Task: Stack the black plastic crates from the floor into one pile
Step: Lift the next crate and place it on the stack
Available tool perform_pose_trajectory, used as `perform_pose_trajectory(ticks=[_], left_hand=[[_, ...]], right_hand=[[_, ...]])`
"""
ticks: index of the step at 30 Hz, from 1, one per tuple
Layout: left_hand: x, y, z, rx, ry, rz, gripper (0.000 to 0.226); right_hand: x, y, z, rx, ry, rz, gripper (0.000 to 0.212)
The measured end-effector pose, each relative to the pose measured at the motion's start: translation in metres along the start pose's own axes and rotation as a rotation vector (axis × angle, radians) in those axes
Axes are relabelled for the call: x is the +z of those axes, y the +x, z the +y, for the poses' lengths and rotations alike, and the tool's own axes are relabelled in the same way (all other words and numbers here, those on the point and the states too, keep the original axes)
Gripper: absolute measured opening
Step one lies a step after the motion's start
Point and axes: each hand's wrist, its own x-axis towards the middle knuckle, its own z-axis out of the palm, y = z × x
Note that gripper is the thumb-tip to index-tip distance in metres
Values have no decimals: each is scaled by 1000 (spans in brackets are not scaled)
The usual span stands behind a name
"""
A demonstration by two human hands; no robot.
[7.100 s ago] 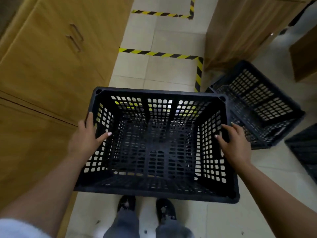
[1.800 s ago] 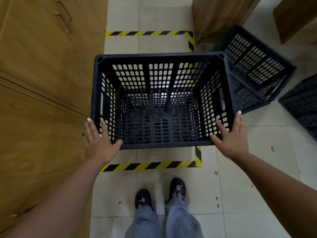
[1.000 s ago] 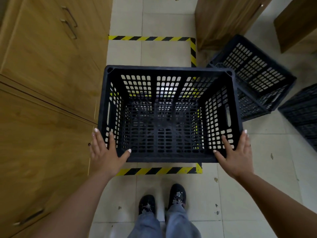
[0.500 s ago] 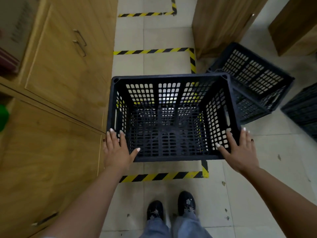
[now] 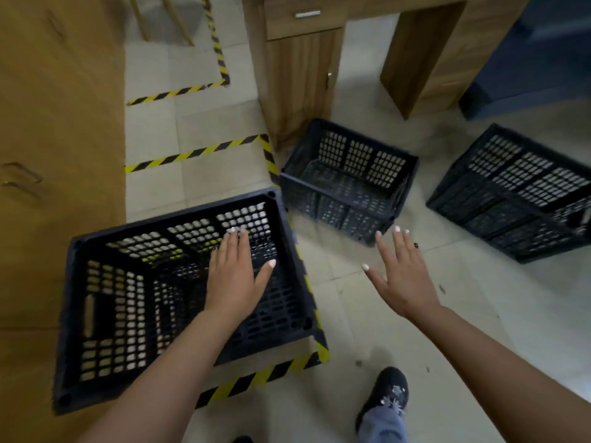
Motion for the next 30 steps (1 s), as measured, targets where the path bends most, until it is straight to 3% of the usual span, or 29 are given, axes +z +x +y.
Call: perform_pose_trajectory(ticks=[6,8,12,20,26,30], left_hand=[[18,63,131,65,-12,8,84],[23,83,163,76,-13,14,83],[31,121,203,94,25,-5,83],[23,218,214,197,266,-25,82],[20,320,206,153,247,-50,82],[23,389,199,118,239,-115,81]], right_hand=[[-43,36,118,52,3,-19,76],[-53,49,149,58,-4,-22,81],[-70,80,193,73,31,-9,71],[-85,166,219,71,30,-43,74],[-84,262,218,117,32,-93,70],[-65,317,218,112,1,-151,83]])
